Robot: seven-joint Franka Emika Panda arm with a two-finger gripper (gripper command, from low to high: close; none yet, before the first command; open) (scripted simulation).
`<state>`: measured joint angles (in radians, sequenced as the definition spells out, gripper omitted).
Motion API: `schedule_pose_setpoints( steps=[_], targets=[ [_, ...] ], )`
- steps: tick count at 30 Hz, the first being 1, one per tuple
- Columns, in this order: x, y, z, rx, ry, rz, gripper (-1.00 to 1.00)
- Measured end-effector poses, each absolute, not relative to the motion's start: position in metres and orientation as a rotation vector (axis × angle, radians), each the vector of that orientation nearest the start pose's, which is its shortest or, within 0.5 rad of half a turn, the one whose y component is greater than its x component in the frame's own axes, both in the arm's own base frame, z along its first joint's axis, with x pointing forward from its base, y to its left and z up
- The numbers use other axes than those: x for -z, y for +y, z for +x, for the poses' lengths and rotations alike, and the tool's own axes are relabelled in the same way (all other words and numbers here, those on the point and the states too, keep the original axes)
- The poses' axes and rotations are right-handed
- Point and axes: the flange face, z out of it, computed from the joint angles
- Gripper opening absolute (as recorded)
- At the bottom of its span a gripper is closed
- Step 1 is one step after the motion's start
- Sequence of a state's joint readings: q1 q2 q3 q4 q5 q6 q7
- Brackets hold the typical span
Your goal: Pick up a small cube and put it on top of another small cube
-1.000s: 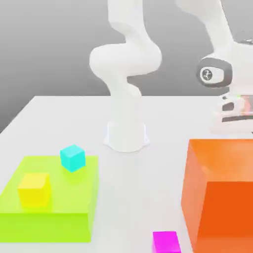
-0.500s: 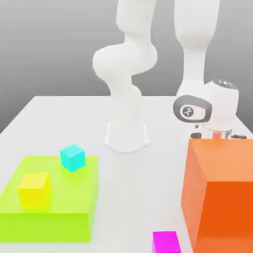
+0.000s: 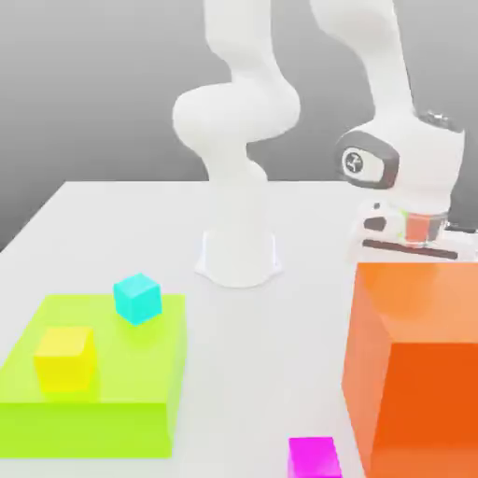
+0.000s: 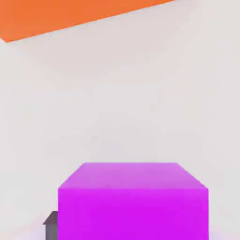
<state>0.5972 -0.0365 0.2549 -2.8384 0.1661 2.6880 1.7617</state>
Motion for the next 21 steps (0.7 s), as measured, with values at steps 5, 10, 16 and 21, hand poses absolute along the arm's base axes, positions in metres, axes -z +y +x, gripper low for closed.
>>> schedule_pose_setpoints(
  steps=[5,10,16,21],
  targets=[
    [-0.218,0.25,0.271,-0.371,1.65,-2.792,-1.0],
    [-0.241,0.242,0.3,-0.656,1.572,-2.736,-1.0],
    [-0.278,0.234,0.331,-0.965,1.36,-2.584,-1.0],
    [-0.331,0.213,0.375,-1.014,1.133,-2.406,-1.0]
  ],
)
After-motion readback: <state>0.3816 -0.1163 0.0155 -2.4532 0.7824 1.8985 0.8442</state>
